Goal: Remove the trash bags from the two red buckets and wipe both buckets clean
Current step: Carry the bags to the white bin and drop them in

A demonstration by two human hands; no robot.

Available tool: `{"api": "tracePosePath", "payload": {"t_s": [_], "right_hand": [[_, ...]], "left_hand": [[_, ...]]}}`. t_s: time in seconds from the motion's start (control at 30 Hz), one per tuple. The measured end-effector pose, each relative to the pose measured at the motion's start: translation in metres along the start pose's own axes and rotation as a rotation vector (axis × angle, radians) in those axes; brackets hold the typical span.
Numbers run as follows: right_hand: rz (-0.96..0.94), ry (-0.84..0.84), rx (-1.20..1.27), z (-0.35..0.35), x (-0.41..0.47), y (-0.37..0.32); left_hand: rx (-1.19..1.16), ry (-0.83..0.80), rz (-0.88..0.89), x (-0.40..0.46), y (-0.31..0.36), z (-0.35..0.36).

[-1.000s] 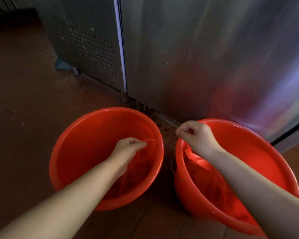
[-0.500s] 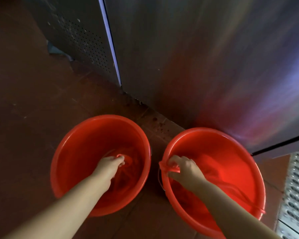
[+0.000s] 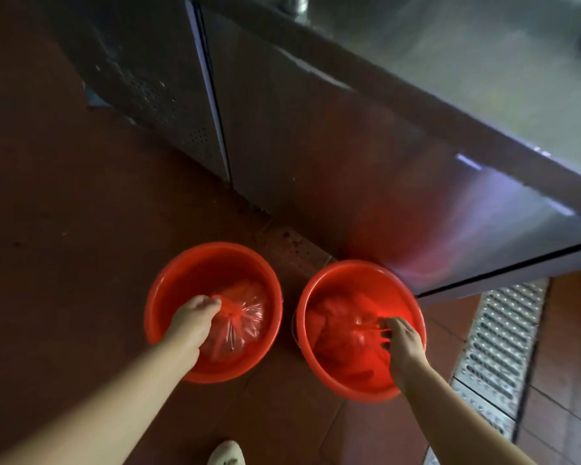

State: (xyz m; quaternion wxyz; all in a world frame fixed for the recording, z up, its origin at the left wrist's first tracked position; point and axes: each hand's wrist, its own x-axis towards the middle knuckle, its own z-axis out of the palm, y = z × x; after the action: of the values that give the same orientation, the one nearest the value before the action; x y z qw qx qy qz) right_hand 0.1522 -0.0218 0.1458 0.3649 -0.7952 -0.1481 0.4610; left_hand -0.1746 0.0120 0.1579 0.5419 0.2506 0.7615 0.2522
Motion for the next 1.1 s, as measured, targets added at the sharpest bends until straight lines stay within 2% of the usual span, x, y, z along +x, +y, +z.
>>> {"api": "tracePosePath", "payload": {"t_s": [0.2, 0.47, 0.77, 1.1], "right_hand": [[0.067, 0.021, 0.129, -0.027, -0.091, -0.099], [-0.021, -0.058, 0.030, -0.042, -0.213, -0.236], [-0.136, -0.371, -0.232, 0.003, -0.279, -0.290], [-0.198, -0.741, -0.454, 0.137, -0.367, -0.315]], "left_hand": [[-0.047, -0.071, 0.034, -0.078, 0.078, -0.055], [-0.145, -0.109, 0.096, -0.190, 0.157, -0.136], [-0.307, 0.070, 0.091, -0.248, 0.170, -0.220], [-0.507, 0.366, 0.047, -0.301, 0.128, -0.343]]}}
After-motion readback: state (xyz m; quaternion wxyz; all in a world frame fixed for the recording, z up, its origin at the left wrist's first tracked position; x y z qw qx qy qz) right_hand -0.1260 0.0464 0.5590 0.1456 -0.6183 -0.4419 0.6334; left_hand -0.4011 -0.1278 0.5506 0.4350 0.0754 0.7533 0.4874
